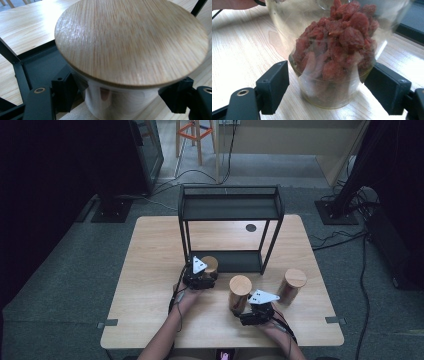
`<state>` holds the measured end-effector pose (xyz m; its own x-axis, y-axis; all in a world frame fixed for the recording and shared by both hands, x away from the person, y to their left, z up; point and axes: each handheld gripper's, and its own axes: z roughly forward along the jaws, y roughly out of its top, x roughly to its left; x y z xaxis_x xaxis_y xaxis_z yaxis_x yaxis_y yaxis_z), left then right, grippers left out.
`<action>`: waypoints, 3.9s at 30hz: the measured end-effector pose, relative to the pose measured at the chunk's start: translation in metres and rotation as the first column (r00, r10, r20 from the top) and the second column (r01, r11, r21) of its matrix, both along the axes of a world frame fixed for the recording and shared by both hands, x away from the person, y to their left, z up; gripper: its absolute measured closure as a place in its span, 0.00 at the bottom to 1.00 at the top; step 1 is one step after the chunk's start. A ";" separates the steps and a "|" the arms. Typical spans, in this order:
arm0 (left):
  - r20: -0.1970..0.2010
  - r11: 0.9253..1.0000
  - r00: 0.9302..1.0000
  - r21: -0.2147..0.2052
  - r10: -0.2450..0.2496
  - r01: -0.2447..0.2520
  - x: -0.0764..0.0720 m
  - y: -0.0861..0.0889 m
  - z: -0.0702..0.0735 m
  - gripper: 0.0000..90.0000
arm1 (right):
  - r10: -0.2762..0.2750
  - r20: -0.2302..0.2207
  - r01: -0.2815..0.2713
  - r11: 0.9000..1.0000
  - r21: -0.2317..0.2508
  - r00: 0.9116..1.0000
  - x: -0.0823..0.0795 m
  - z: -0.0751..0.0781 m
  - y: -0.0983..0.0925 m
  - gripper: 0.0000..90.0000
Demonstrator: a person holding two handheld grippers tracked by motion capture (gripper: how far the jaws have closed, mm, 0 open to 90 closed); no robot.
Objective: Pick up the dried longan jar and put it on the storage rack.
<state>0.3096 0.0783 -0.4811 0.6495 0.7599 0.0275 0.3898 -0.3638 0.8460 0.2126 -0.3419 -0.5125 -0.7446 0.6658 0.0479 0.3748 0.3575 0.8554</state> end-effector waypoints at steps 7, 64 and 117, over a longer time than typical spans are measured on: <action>-0.010 1.000 1.000 -0.005 0.010 -0.010 0.005 -0.001 -0.001 0.28 | 0.001 -0.001 -0.001 1.000 0.001 1.000 0.000 0.000 0.000 0.22; -0.024 0.997 0.997 -0.012 0.075 -0.076 0.037 -0.020 0.002 0.28 | -0.002 0.005 0.002 1.000 0.002 1.000 -0.001 -0.001 0.000 0.22; 0.017 0.985 0.986 0.040 0.166 -0.166 0.020 -0.043 -0.007 0.24 | 0.001 0.004 -0.001 1.000 -0.005 1.000 -0.001 0.000 0.001 0.22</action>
